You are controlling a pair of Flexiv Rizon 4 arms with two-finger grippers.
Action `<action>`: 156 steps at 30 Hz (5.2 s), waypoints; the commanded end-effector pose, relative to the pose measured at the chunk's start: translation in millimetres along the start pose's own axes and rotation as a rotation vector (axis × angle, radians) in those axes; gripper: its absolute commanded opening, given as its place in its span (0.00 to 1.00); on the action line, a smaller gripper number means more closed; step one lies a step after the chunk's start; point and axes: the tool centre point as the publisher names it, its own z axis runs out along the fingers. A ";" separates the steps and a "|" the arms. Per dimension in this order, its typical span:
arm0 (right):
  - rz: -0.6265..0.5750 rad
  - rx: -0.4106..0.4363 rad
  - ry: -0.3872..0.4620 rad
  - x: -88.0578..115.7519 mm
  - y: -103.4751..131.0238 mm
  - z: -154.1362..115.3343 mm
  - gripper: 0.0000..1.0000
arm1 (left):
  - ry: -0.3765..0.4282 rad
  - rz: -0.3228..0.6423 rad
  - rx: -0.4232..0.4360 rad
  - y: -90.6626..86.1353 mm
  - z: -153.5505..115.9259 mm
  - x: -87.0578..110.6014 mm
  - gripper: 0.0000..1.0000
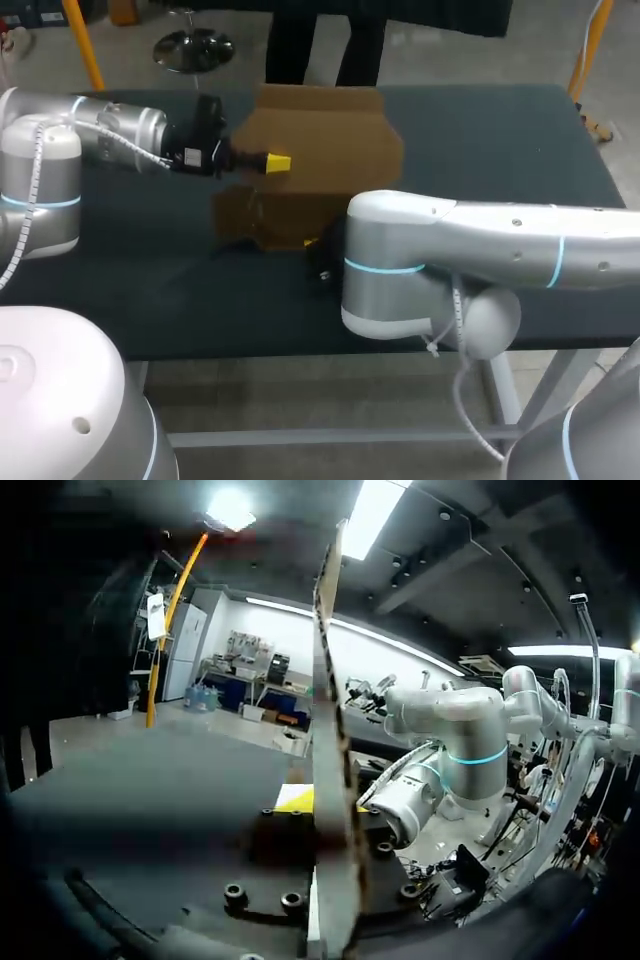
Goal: Assemble the packaging by folding the flat box into shape, placing the metal phone stand inside, and closing the box properly
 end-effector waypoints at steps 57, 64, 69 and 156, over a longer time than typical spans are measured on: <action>0.044 -0.082 -0.068 8.6 12.3 -26.7 0.00 | 0.010 -0.010 0.004 11.9 4.2 -2.0 0.00; 0.075 -0.090 0.065 7.5 16.5 -49.8 0.00 | 0.010 -0.010 0.004 11.9 4.2 -2.0 0.00; 0.093 -0.073 0.136 4.3 17.5 -66.9 0.00 | 0.010 -0.010 0.004 11.9 4.2 -2.0 0.00; -0.174 -0.023 0.228 -144.4 0.0 -156.4 0.49 | 0.010 -0.010 0.004 11.9 4.2 -2.0 0.00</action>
